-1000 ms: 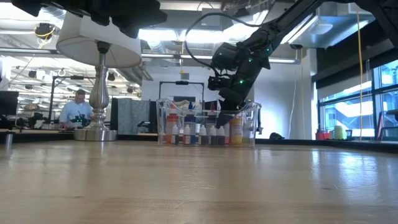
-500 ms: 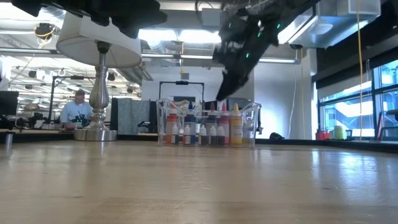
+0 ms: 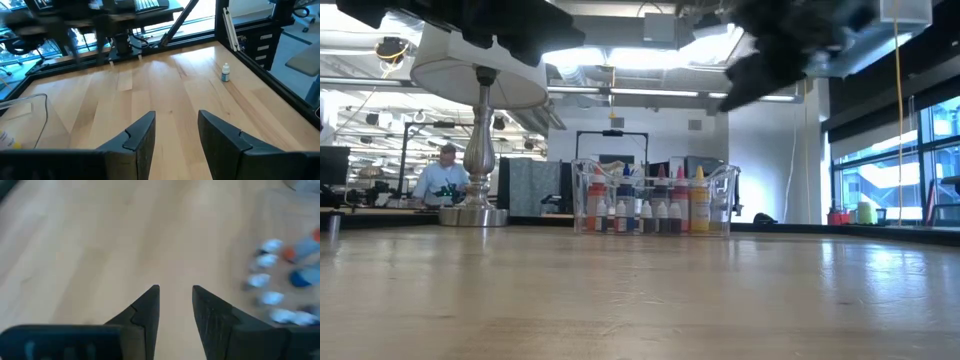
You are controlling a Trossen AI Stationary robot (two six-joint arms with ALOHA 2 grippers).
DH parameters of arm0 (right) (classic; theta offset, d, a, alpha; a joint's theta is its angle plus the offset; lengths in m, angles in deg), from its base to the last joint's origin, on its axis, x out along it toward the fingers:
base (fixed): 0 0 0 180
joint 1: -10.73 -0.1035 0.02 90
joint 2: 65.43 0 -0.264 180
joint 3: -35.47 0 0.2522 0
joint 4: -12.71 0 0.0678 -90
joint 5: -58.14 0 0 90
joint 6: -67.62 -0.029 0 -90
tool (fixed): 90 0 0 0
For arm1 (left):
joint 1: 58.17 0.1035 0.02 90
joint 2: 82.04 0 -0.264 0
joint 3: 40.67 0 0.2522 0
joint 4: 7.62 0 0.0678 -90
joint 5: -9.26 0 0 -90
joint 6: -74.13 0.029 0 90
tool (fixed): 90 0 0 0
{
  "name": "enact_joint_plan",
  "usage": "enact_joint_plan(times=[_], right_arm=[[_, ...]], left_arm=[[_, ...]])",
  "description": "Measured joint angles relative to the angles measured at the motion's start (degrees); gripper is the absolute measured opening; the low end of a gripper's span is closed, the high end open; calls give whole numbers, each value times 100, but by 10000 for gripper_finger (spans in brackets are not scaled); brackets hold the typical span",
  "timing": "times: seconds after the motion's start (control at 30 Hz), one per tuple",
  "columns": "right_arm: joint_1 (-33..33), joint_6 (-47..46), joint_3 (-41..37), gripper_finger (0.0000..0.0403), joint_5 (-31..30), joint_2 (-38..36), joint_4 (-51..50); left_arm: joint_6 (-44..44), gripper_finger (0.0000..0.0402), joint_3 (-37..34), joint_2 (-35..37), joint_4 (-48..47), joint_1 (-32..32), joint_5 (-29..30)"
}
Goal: Pick & Place food coloring
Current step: Put the small green food coloring bottle into the transparent bin
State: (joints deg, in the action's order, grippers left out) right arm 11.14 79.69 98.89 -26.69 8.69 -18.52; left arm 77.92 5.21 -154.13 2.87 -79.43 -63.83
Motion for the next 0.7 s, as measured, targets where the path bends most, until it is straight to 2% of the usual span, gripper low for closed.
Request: enact_joint_plan(times=[0.13,0.23,0.33,0.47,0.57,0.7], right_arm=[[-440,17,-1031,118,5,-624,970],[-615,25,-1567,118,-13,-869,1676],[-668,31,-1890,118,-9,-975,2293],[-667,50,-2006,118,-57,-975,2429],[-667,56,-2006,118,-158,-975,2441],[-667,60,-2006,118,-168,-975,2445]], left_arm=[[-77,145,0,0,27,0,-42],[-154,148,0,0,224,5,-427],[-153,153,0,2,715,9,-471],[-9,171,0,2,916,11,-434],[92,197,0,2,935,9,-299],[79,230,0,2,877,37,470]])
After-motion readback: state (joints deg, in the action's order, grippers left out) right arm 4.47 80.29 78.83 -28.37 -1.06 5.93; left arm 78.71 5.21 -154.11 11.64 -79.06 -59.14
